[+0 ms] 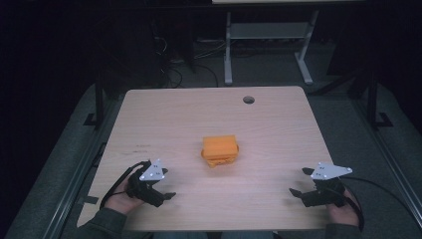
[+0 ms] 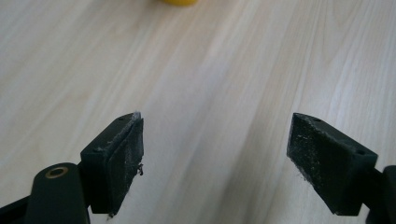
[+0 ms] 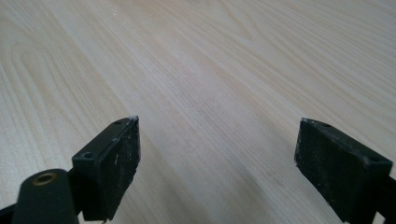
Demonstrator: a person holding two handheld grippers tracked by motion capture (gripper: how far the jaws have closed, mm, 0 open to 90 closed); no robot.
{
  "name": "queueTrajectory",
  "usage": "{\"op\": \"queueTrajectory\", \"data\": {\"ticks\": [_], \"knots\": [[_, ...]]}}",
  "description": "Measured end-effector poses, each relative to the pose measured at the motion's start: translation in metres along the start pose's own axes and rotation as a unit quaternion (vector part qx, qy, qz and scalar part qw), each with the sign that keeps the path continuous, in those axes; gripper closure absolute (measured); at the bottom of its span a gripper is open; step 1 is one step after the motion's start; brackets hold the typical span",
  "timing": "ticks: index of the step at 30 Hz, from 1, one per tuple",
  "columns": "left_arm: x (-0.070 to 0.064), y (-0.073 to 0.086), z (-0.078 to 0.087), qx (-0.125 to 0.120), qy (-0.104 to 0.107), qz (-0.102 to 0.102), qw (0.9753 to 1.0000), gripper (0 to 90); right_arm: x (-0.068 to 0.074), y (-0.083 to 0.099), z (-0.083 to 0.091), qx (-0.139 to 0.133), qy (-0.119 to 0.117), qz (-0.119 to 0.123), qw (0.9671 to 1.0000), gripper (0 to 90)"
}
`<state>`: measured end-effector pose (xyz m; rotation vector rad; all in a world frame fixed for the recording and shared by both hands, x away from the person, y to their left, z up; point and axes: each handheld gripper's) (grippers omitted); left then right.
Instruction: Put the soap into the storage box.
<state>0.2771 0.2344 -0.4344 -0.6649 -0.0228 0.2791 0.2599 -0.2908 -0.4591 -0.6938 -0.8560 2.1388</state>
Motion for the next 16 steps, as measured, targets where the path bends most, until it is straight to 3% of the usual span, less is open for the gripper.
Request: {"op": "queueTrajectory", "data": {"ticks": [8, 16], "knots": [[-0.0059, 0.0038, -0.0057, 0.008, -0.004, 0.006, 0.9999, 17.5, 0.0004, -0.001, -0.0013, -0.005, -0.007, 0.004, 1.0, 13.7], [0.0, 0.006, 0.0, -0.024, -0.018, 0.024, 0.9993, 15.5, 0.0012, -0.0022, -0.0013, -0.006, -0.01, 0.008, 0.9999, 13.7]]}}
Point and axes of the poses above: each handheld gripper's, and its own axes: z roughly backward along the jaws, y roughly out of its underside, x roughly to its left, and after that the axes turned 13 degrees about y, right-handed
